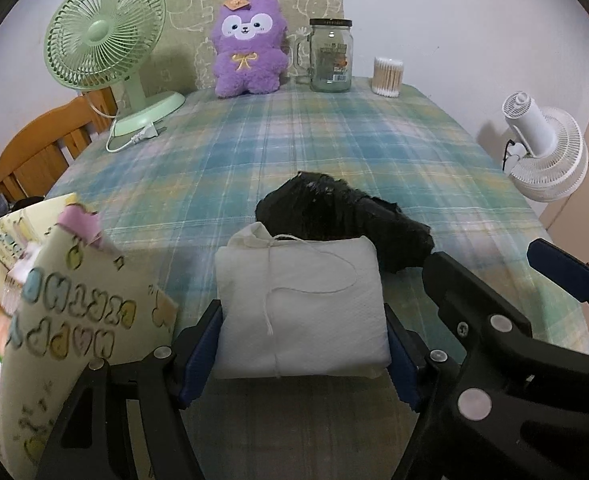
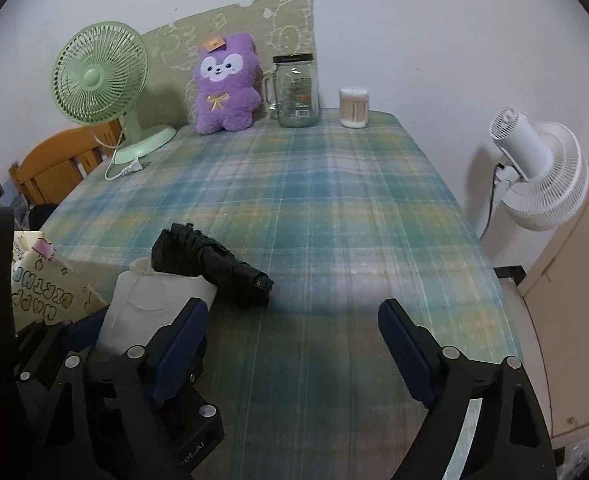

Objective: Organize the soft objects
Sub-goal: 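Lift the white cloth with the left gripper while the right approaches the black bundle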

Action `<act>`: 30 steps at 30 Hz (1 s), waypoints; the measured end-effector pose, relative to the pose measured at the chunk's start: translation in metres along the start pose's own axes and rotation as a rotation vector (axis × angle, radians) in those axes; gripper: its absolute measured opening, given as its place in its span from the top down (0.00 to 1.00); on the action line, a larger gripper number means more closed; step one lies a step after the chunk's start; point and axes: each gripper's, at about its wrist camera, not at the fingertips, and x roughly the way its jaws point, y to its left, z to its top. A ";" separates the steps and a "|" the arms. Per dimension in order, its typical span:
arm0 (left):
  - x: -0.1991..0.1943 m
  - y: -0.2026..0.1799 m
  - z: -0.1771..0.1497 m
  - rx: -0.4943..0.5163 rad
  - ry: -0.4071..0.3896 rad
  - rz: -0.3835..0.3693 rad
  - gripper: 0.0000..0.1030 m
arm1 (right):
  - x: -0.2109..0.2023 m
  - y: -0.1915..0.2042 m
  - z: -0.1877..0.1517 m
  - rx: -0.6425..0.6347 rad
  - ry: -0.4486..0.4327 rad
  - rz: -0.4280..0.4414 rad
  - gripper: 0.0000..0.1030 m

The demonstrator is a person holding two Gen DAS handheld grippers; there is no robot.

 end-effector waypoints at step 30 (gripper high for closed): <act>0.036 0.015 0.028 -0.087 0.035 0.024 0.23 | 0.067 0.020 0.035 -0.092 0.087 0.189 0.78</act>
